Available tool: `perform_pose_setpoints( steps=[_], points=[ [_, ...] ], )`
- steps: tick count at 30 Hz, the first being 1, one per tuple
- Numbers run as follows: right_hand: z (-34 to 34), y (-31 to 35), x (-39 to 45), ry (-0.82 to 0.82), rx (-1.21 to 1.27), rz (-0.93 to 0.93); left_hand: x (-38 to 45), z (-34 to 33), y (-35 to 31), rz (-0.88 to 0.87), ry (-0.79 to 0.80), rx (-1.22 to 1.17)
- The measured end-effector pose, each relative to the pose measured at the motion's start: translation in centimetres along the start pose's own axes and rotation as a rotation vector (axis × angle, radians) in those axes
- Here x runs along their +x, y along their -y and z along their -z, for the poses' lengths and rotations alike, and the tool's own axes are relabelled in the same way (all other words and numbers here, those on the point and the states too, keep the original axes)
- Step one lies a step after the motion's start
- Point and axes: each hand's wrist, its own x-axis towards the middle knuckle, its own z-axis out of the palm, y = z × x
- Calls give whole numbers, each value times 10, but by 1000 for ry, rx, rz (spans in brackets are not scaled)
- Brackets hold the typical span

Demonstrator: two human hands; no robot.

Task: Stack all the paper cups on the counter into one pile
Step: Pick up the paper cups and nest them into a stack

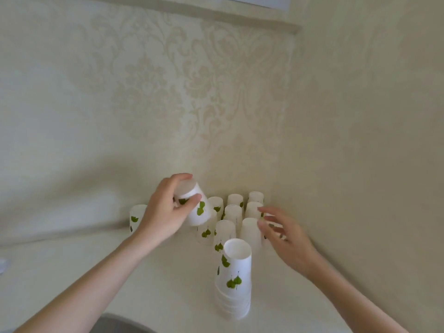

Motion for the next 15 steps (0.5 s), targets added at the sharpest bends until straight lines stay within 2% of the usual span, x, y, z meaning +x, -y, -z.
perform_pose_setpoints(
  steps=[2, 5, 8, 12, 15],
  points=[
    [8, -28, 21, -150, -134, -71, -7, 1, -25, -81, 104, -135],
    [10, -59, 39, -11, -323, -197, -21, -10, -46, -158, 298, -175],
    [5, -74, 45, 115, -412, -226, -33, -24, -48, -162, 440, -142],
    [-3, -80, 46, 143, -441, -208, -52, -40, -32, -161, 543, 12],
    [-6, -83, 44, 56, -436, -187, -63, -47, -18, -107, 597, -13]
  ],
)
